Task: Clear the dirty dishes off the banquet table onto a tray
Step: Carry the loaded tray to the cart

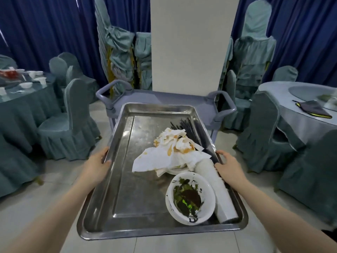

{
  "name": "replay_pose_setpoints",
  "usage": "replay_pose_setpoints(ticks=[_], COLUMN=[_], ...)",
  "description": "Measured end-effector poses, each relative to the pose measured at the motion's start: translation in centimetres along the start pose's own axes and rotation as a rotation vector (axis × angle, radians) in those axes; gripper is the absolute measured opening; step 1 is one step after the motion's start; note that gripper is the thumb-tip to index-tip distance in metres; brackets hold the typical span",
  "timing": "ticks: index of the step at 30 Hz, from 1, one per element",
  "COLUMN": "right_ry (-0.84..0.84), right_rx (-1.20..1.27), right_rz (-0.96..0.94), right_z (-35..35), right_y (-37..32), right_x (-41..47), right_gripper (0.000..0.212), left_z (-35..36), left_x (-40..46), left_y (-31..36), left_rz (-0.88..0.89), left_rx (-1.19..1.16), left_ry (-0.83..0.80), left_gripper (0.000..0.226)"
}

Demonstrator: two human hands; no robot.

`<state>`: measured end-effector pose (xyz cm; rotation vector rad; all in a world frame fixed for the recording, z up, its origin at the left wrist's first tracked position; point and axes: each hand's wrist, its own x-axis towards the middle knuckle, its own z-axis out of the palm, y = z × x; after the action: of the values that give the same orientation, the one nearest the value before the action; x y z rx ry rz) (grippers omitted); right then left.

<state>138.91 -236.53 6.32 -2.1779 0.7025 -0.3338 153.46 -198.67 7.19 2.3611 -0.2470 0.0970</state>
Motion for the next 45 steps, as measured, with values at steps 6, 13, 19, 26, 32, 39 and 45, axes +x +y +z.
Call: replay_pose_setpoints(ticks=[6, 13, 19, 26, 32, 39, 45], right_ry=[-0.038, -0.149, -0.232, -0.309, -0.383, -0.524, -0.586], right_rx=[-0.058, -0.127, -0.112, -0.128, -0.14, -0.232, -0.269], right_rz=[-0.039, -0.112, -0.148, -0.155, -0.189, -0.227, -0.282], right_z=[2.7, 6.8, 12.4, 17.0, 19.8, 21.0, 20.7], right_y=[0.3, -1.2, -4.3, -6.2, -6.3, -4.2, -3.4], right_x=[17.5, 34.9, 47.2, 56.9, 62.5, 67.7, 72.1], right_gripper=[0.05, 0.047, 0.046, 0.048, 0.045, 0.047, 0.051], left_z=[7.3, 12.3, 14.8, 17.1, 18.9, 23.9, 25.6], left_x=[13.4, 25.6, 35.7, 43.5, 46.1, 44.6, 44.6], left_y=[1.6, 1.7, -0.5, -2.3, -3.1, -1.0, 0.9], left_rz=[-0.063, -0.152, -0.249, -0.335, -0.383, -0.536, -0.58], left_rx=[0.011, 0.025, 0.041, 0.03, 0.048, 0.073, 0.207], left_ry=[0.007, 0.082, 0.107, 0.136, 0.178, 0.273, 0.223], left_gripper=[0.051, 0.049, 0.045, 0.05, 0.039, 0.045, 0.05])
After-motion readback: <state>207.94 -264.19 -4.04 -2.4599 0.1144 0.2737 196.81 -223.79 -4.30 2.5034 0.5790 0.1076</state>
